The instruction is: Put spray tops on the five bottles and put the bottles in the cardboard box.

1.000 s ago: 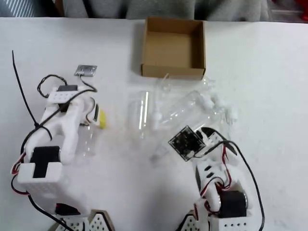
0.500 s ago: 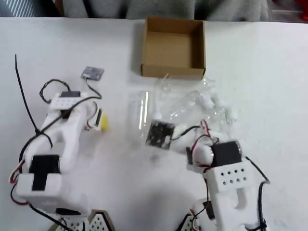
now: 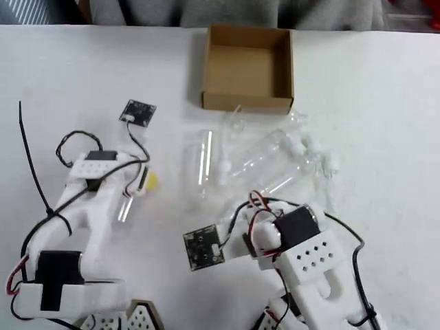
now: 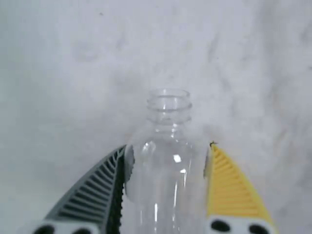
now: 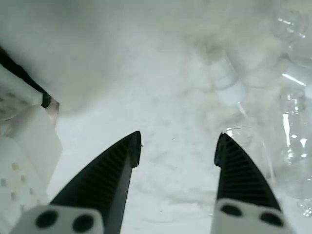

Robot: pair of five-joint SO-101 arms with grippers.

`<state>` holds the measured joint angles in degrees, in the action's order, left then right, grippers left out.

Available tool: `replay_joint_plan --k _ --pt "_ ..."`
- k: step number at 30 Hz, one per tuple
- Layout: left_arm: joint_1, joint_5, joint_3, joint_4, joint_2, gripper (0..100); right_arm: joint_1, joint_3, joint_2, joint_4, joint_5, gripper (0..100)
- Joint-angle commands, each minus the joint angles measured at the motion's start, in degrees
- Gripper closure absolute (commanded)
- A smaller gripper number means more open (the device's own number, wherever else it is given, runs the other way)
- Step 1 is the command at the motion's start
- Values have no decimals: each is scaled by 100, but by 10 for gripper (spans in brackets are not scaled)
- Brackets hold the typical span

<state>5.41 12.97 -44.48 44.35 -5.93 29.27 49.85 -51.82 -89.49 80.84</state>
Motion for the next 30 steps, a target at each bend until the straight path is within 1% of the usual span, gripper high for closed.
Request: replay_joint_plan --k 1,4,5,15,21,25,28,30 --pt "-57 53 -18 -167 -286 946 -66 114 40 514 202 765" --pt "-57 53 -18 -167 -286 946 -119 325 40 690 747 765" --pt "-57 53 -18 -167 -286 946 -127 387 40 778 818 765" --pt "-57 62 0 -167 -295 946 -127 967 101 2114 835 765" --pt "-75 62 0 -176 -295 946 -136 923 1138 2870 844 766" --pt "-75 62 9 -176 -295 946 -321 580 1965 3099 949 766" --pt "-75 62 9 -176 -295 946 -453 308 2501 3099 1240 799" --pt "-84 62 9 -176 -295 946 -462 132 2791 3099 1248 824"
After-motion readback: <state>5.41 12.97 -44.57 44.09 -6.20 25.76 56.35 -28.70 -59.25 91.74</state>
